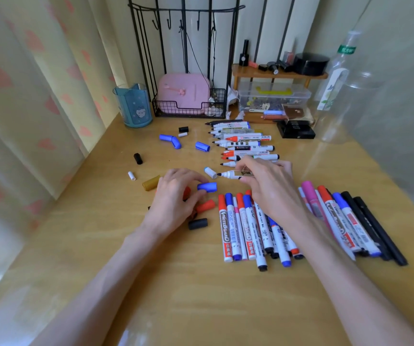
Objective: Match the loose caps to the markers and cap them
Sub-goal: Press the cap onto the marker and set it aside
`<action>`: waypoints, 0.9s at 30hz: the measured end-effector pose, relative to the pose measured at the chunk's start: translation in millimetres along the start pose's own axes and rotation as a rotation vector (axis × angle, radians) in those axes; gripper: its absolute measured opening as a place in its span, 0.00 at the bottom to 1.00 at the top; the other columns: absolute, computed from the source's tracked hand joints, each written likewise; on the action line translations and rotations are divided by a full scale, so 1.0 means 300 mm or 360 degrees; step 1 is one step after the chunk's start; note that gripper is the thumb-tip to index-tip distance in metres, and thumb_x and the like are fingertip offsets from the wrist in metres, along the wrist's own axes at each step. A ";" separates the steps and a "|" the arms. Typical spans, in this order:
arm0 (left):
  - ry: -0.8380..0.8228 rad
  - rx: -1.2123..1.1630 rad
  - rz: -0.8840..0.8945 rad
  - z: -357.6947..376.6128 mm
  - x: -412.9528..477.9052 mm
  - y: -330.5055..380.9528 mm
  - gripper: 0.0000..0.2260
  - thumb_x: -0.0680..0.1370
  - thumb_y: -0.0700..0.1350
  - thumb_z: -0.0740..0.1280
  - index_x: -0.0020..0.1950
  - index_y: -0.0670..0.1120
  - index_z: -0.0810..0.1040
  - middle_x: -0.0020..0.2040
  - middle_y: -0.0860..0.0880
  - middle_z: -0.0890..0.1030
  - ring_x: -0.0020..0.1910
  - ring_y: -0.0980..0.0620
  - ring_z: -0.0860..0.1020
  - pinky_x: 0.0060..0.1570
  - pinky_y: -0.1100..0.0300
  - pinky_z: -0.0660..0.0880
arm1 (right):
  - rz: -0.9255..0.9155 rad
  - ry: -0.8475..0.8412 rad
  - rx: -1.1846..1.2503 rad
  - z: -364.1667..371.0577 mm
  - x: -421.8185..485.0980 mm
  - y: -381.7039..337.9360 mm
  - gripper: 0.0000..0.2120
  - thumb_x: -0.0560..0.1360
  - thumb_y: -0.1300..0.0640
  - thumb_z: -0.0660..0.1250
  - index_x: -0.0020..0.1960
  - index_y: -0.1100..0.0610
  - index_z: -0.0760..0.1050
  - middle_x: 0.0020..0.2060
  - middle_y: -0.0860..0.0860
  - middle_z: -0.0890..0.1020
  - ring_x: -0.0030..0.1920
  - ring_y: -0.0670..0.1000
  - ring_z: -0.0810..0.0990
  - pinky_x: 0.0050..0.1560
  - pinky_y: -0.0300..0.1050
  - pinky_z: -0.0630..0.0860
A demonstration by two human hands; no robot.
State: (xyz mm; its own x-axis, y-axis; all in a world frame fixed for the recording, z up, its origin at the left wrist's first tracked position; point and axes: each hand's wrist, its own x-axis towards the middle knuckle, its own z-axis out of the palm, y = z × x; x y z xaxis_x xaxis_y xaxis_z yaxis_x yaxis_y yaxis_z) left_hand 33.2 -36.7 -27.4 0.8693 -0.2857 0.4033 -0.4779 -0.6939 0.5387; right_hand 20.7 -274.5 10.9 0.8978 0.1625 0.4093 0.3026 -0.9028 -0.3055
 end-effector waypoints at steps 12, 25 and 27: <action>-0.0039 -0.0524 -0.0041 -0.044 -0.027 0.063 0.06 0.80 0.44 0.73 0.57 0.52 0.82 0.48 0.58 0.85 0.38 0.55 0.77 0.41 0.61 0.74 | -0.0124 0.0124 0.0090 -0.029 -0.109 -0.033 0.11 0.79 0.60 0.70 0.59 0.48 0.78 0.52 0.43 0.79 0.52 0.49 0.74 0.51 0.50 0.70; -0.0107 -0.0440 0.0103 -0.051 -0.048 0.089 0.07 0.84 0.46 0.67 0.58 0.48 0.84 0.40 0.55 0.84 0.40 0.50 0.83 0.42 0.53 0.80 | -0.0223 0.0125 0.0276 -0.006 -0.139 -0.050 0.11 0.79 0.61 0.71 0.61 0.55 0.82 0.48 0.46 0.81 0.50 0.52 0.77 0.52 0.54 0.75; -0.0067 -0.0443 0.0112 -0.054 -0.049 0.094 0.06 0.83 0.44 0.68 0.57 0.47 0.84 0.39 0.55 0.83 0.39 0.50 0.82 0.41 0.56 0.80 | -0.0235 0.0146 0.0295 -0.006 -0.139 -0.053 0.12 0.79 0.62 0.71 0.62 0.55 0.82 0.47 0.46 0.81 0.49 0.52 0.77 0.52 0.53 0.75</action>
State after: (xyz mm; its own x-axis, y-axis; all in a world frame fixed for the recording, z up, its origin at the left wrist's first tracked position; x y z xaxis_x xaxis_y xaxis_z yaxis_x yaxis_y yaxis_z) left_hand 4.8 -41.3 -6.2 0.8344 -0.3578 0.4193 -0.5486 -0.4649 0.6950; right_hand -22.1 -267.7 0.2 0.8092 0.2430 0.5349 0.4896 -0.7821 -0.3854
